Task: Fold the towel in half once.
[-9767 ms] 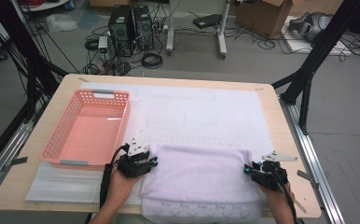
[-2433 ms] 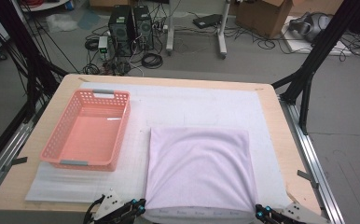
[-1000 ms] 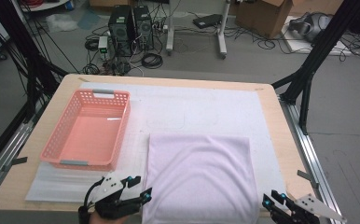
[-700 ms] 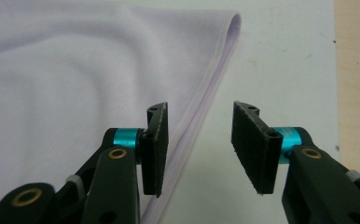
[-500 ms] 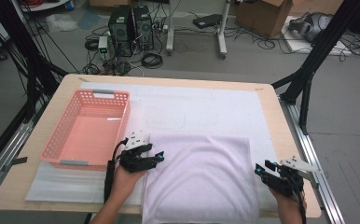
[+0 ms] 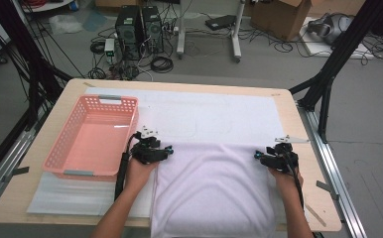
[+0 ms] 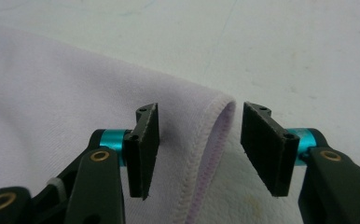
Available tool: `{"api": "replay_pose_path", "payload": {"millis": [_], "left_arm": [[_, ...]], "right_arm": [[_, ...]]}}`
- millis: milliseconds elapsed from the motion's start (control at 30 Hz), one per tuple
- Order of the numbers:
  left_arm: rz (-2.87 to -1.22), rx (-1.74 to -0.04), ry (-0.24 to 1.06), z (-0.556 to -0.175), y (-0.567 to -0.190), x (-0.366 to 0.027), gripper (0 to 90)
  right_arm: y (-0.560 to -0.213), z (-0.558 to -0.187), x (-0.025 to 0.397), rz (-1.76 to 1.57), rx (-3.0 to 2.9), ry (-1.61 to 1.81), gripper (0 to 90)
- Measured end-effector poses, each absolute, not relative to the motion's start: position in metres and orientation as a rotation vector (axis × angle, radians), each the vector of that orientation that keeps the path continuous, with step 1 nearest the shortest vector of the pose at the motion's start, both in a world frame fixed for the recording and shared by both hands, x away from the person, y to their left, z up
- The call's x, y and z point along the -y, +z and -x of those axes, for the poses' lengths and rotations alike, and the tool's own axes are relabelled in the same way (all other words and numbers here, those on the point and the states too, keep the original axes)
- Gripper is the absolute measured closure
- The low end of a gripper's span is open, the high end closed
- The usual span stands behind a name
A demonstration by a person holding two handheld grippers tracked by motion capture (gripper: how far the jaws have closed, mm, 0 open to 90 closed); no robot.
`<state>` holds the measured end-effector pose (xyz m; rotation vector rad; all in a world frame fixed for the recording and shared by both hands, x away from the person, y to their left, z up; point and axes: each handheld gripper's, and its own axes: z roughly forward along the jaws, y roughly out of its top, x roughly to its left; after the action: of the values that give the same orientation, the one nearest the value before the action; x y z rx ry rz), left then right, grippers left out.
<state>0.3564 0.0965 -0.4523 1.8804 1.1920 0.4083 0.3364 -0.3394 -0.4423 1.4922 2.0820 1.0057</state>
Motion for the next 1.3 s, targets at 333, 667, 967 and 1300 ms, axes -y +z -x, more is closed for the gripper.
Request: {"api": "replay_pose_path", "payload": {"millis": [333, 667, 967, 1300], "left_arm": [[-1.924, -1.177, 0.462, -0.356, -0.448, -0.095, 84.8], [-1.862, -1.211, 0.535, -0.384, -0.421, -0.095, 87.1], [-1.757, -1.256, 0.536, -0.406, -0.41, -0.097, 87.3], [-1.825, -1.267, 0.539, -0.41, -0.422, -0.094, 87.2]], "right_arm": [[-0.443, -0.336, 0.337, -1.451, -2.109, 0.962, 86.3], [-0.424, -0.353, 0.348, -1.416, -2.002, 1.042, 88.2], [-0.412, -0.373, 0.347, -1.402, -1.964, 1.058, 88.2], [-0.439, -0.387, 0.347, -1.563, -2.067, 0.983, 46.8]]}}
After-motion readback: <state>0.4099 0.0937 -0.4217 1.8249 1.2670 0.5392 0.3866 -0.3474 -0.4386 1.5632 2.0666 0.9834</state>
